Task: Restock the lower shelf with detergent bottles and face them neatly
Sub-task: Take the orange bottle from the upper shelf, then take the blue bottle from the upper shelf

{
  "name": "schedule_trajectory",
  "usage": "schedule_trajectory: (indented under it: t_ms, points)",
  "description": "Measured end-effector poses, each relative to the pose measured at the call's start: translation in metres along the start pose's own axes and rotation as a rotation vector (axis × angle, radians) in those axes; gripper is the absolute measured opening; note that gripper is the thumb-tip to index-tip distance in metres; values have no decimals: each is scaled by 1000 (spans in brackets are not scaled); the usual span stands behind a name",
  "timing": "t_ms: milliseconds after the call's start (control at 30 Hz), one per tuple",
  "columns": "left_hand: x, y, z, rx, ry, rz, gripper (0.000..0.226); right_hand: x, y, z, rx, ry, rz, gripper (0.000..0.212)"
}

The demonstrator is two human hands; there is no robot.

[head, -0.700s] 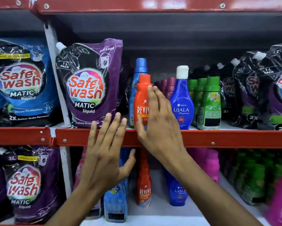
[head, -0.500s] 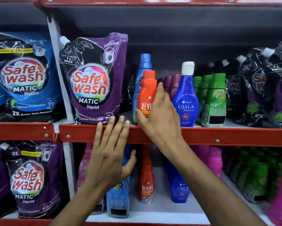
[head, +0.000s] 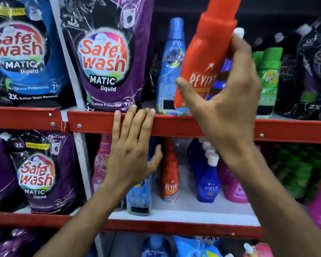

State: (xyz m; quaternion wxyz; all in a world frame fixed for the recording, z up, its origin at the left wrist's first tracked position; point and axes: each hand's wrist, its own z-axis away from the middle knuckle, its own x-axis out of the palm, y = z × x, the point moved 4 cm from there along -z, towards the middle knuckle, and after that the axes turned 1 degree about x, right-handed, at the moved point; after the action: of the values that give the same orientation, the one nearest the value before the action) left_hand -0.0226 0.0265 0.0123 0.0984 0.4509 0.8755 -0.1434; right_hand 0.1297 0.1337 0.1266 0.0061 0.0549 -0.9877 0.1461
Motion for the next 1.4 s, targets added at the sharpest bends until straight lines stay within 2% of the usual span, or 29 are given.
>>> schedule_trajectory:
  t_ms: [100,267,500,767,1167,1267,1400]
  points:
    - [2,0,0,-12,8,-9,89,-24,3,26,-2,-81,-75,80]
    - [7,1,-1,-36,11,-13,97,-30,33,101,166,-299,-117,85]
    - [10,9,-2,-91,61,20,88,7,94,196,421,-495,-53,83]
    - [9,10,-3,-104,71,81,86,52,129,261,557,-688,73,76]
    - [11,10,-4,-113,61,66,85,52,131,265,601,-722,125,84]
    - [10,9,-2,-99,48,46,87,36,116,248,429,-644,236,74]
    - [8,8,-1,-103,23,54,89,8,89,196,102,-337,209,58]
